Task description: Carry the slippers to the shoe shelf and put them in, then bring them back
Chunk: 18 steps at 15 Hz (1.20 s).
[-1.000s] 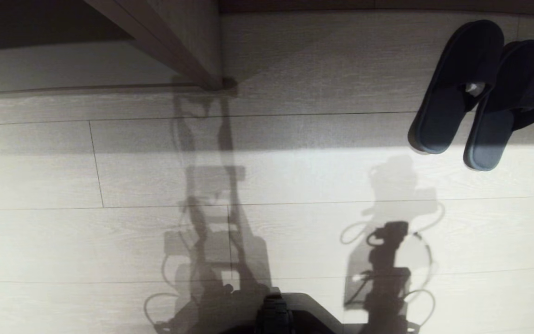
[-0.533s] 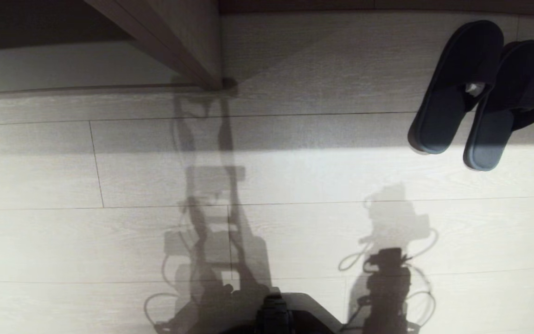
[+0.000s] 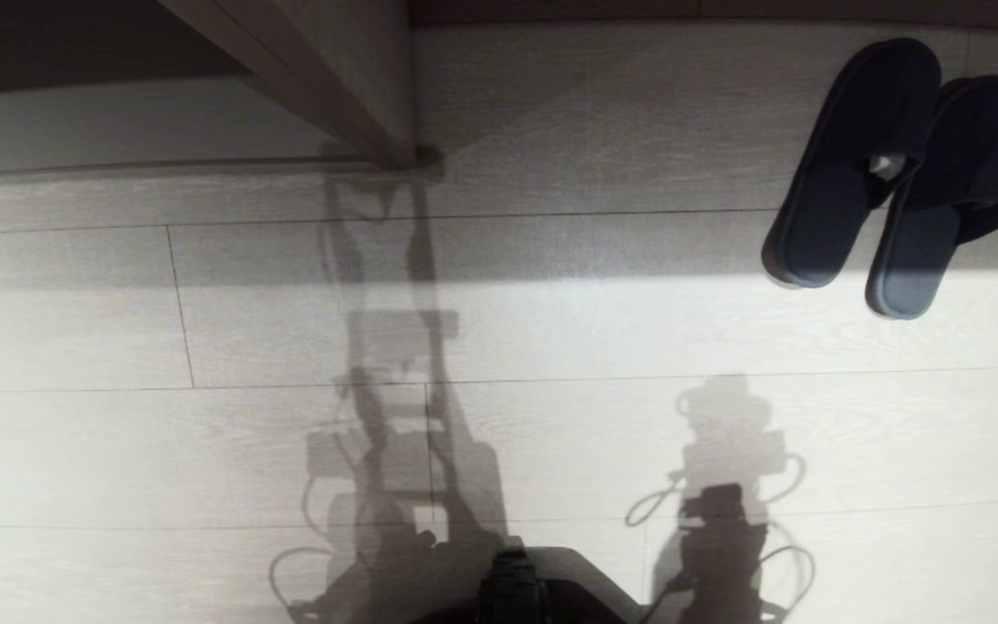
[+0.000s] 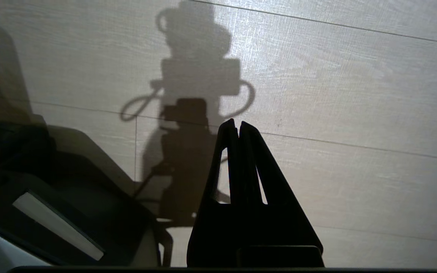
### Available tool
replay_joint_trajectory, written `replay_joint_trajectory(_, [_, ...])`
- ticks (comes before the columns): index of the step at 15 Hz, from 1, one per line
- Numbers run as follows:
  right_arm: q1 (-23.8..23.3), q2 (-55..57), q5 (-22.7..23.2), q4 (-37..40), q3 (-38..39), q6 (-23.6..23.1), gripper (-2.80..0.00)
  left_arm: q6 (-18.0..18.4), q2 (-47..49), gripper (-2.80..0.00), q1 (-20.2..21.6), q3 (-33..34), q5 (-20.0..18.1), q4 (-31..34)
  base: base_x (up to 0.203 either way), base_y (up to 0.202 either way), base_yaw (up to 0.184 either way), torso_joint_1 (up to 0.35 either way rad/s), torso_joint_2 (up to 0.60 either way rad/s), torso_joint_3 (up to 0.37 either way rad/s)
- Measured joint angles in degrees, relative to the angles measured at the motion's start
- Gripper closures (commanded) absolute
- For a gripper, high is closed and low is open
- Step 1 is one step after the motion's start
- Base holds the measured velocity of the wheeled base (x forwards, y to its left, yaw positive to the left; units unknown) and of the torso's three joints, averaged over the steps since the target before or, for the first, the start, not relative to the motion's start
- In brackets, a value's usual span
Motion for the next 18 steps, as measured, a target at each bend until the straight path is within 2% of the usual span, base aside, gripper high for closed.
replay_joint_trajectory(18, [0.0, -0.1, -0.1, 0.1, 0.0, 2.1, 0.00, 0.0, 0.0, 0.00, 0.0, 0.0, 0.0, 0.0, 0.000, 0.000, 0.000, 0.000, 0.00, 0.000])
